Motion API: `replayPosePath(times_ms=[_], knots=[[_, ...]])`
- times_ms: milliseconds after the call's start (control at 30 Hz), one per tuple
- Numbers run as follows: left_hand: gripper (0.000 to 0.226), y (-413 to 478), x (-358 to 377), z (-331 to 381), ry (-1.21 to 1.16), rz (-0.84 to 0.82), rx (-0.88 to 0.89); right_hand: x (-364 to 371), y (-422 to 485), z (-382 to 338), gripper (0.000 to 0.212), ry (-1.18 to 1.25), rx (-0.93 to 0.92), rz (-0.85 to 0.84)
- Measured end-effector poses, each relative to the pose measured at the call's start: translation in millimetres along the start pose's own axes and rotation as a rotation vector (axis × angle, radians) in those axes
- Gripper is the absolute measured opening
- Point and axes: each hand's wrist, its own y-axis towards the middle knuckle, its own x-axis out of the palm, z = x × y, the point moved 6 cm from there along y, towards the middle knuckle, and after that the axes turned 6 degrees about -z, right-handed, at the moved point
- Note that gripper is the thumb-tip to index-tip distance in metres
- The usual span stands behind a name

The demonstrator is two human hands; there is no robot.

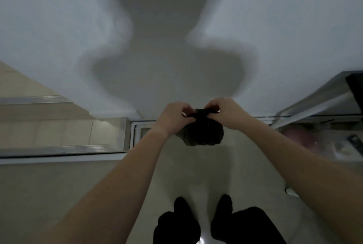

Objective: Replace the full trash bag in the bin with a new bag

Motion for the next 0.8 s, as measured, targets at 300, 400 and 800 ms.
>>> replayPosePath(times_ms=[300,400,800], knots=[[0.019,95.6,114.7,-153.7,-0.036,-0.012,-0.097,128.6,120.3,137.4,0.021,-0.062,0.037,-0.035],[0.021,118.9,152.7,-198.4,-0.038,-0.025,-0.152,168.5,154.7,181.3,0.02,-0.02,0.067,-0.06],[0.021,206.7,271.8,-340.4,-0.108,0.039,-0.172,282.2,260.0,317.1,0.021,0.073,0.047,-0.03]])
